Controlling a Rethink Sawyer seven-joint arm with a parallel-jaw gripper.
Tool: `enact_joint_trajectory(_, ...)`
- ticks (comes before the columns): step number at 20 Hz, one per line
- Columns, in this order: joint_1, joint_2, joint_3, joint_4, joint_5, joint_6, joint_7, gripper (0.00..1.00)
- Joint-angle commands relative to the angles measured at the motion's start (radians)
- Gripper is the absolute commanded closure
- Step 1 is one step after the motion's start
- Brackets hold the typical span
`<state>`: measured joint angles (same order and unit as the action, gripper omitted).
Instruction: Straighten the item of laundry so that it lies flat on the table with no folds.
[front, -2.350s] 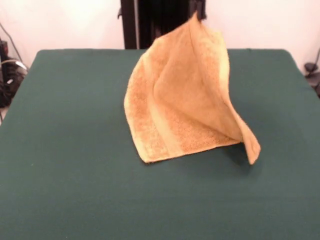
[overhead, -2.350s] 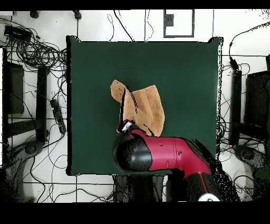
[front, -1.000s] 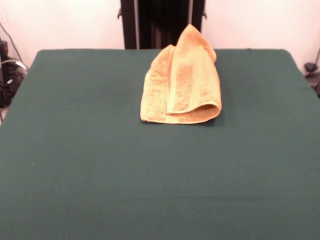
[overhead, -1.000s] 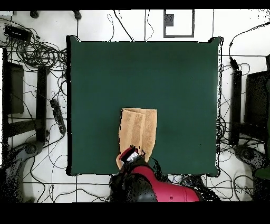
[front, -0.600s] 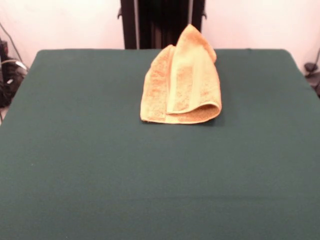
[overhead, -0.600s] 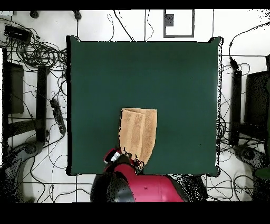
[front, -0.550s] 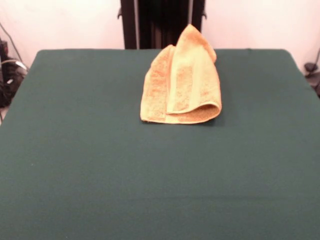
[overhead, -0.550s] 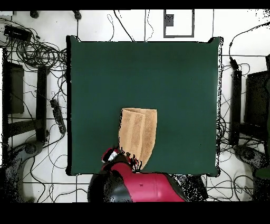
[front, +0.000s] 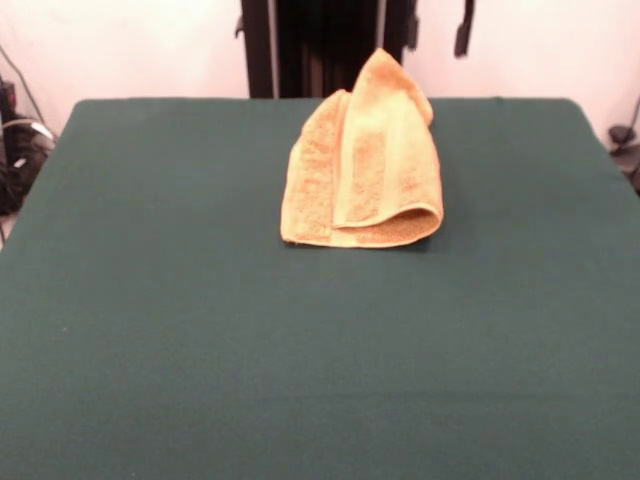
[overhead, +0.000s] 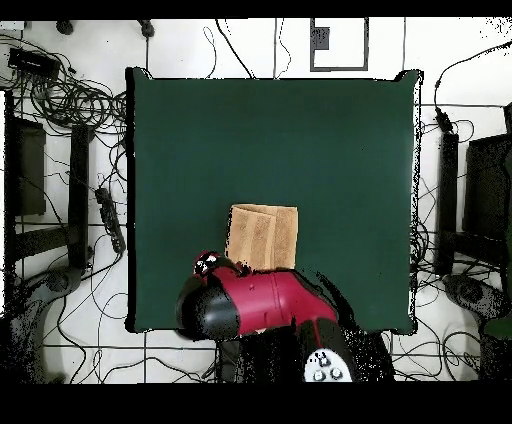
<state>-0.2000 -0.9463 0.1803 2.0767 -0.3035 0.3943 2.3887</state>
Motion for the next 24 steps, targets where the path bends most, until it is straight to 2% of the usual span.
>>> enact_joint_trajectory(1, -0.013, 0.262, -0.01, -0.18, -0.015, -0.085, 0.056, 0.0)
enact_joint_trajectory(9, -0.071, 0.311, 0.036, -0.24, -0.04, -0.056, -0.028, 0.0)
enact_joint_trajectory(16, -0.085, 0.379, 0.026, -0.274, -0.075, -0.111, -0.023, 0.0)
enact_joint_trajectory(24, -0.136, 0.477, 0.057, -0.338, -0.127, -0.145, -0.051, 0.0)
